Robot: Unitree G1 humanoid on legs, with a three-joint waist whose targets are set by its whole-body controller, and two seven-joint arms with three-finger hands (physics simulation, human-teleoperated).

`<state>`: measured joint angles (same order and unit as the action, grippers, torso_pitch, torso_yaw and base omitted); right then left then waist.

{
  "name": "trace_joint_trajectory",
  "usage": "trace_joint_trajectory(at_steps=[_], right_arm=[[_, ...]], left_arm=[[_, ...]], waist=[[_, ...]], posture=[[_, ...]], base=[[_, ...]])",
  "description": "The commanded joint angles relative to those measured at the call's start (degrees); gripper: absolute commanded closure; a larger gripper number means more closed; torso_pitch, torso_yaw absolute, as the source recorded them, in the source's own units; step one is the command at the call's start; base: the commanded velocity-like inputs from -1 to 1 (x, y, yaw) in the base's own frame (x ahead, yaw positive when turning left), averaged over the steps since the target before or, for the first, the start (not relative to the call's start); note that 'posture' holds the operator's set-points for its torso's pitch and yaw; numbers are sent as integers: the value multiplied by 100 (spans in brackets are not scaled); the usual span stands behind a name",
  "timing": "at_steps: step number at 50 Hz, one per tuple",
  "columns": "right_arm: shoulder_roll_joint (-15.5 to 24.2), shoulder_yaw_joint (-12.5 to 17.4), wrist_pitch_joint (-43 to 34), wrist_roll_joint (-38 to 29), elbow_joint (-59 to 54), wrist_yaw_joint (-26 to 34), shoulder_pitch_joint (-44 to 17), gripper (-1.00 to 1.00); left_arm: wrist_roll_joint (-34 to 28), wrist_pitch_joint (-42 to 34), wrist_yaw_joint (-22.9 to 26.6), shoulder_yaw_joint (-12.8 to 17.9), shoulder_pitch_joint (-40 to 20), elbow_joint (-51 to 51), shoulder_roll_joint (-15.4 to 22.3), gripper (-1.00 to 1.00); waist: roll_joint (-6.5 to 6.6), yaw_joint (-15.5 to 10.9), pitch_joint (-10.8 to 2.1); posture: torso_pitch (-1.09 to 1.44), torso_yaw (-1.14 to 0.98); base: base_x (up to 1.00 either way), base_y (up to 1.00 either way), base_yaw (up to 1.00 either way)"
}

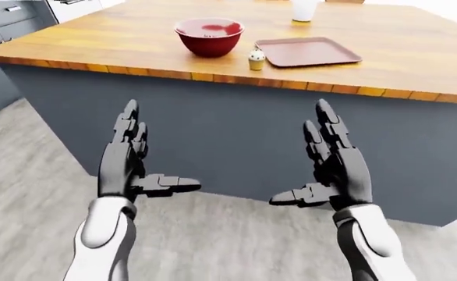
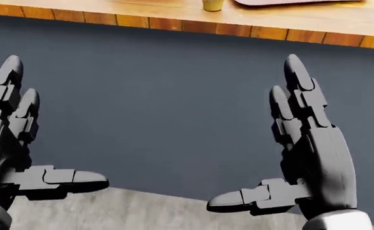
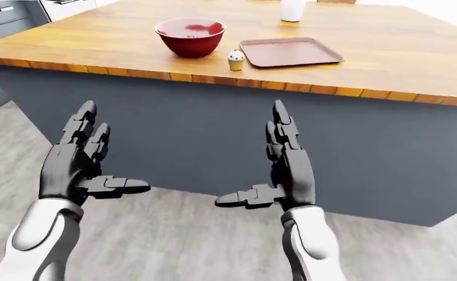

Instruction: Pick up the bowl with cake and place it on the tray. Pick up the cupcake and place it on the tray.

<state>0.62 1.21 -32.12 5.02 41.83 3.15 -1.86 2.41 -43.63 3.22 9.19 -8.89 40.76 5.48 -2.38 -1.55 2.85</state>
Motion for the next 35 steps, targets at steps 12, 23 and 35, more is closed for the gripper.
trace_joint_trajectory(at_steps=[12,23,35], right_arm=[[146,341,-244,175,664,-267,-271,-100],[207,509,-397,278,883,-314,-329,-100],[284,731,-698,522,1270,-420,-478,-100]], left_arm=[[79,-449,85,-138,-658,322,121,-100],[187,-502,61,-34,-644,404,171,-100],[314,-1027,25,94,-933,733,301,-100]], waist=[[126,163,-29],[648,215,-29],[-106,5,-291]], posture=[[0,0],[0,0],[0,0]], base=[[48,0,0],[64,6,0],[63,14,0]])
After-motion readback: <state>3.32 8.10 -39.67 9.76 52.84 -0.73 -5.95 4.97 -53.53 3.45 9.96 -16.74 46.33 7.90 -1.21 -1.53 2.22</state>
